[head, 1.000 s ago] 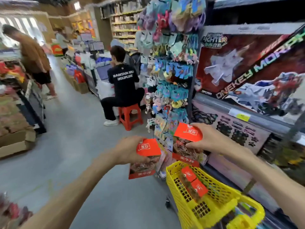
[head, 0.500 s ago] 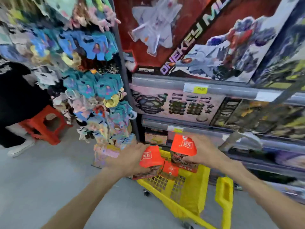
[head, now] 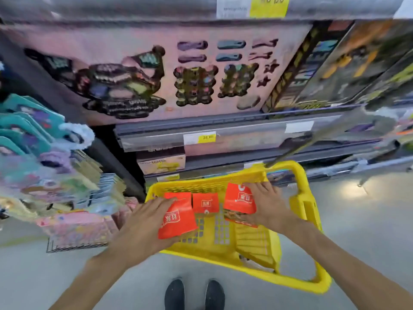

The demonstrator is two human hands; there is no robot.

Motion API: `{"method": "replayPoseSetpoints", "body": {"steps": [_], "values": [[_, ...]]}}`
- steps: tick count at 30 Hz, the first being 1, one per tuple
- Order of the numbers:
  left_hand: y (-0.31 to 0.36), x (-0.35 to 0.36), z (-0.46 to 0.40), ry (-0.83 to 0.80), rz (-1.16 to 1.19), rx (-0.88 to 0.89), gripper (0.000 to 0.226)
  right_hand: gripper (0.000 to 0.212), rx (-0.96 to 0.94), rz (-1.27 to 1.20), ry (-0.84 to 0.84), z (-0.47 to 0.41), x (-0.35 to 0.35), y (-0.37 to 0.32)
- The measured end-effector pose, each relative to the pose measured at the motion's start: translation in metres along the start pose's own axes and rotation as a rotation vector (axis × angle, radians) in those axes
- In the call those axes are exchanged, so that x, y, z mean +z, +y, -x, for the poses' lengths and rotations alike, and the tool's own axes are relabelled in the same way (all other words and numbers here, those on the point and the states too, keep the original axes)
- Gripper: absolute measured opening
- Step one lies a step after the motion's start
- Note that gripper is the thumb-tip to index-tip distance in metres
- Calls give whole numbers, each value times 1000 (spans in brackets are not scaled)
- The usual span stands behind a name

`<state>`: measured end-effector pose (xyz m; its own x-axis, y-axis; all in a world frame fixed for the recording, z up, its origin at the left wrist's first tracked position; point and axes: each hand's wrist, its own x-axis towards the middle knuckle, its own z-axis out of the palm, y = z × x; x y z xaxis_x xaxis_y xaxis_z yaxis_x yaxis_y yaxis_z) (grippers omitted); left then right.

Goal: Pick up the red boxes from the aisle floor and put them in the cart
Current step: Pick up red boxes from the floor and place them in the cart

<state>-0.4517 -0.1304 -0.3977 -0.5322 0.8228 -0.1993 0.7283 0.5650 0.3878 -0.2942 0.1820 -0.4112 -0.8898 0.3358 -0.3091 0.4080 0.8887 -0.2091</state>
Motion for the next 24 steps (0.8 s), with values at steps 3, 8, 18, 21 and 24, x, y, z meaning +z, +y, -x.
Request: {"method": "replayPoseSetpoints", "body": {"steps": [3, 8, 18, 21, 24], "values": [[-25, 26, -10, 3, 24, 5, 96, 98, -15, 25, 24, -28, 47, 8], [-46, 59, -22, -20, 9, 2, 94, 97, 69, 81, -33, -68, 95, 16], [-61, 94, -26, -131, 22, 10, 102, 96, -35, 173, -64, -90, 121, 32], [-64, 97, -27, -147, 31, 6, 101, 90, -36, 162, -59, -97, 141, 33], [-67, 101, -31, -142, 39, 6, 102, 83, -21, 97, -55, -108, 152, 38]]}}
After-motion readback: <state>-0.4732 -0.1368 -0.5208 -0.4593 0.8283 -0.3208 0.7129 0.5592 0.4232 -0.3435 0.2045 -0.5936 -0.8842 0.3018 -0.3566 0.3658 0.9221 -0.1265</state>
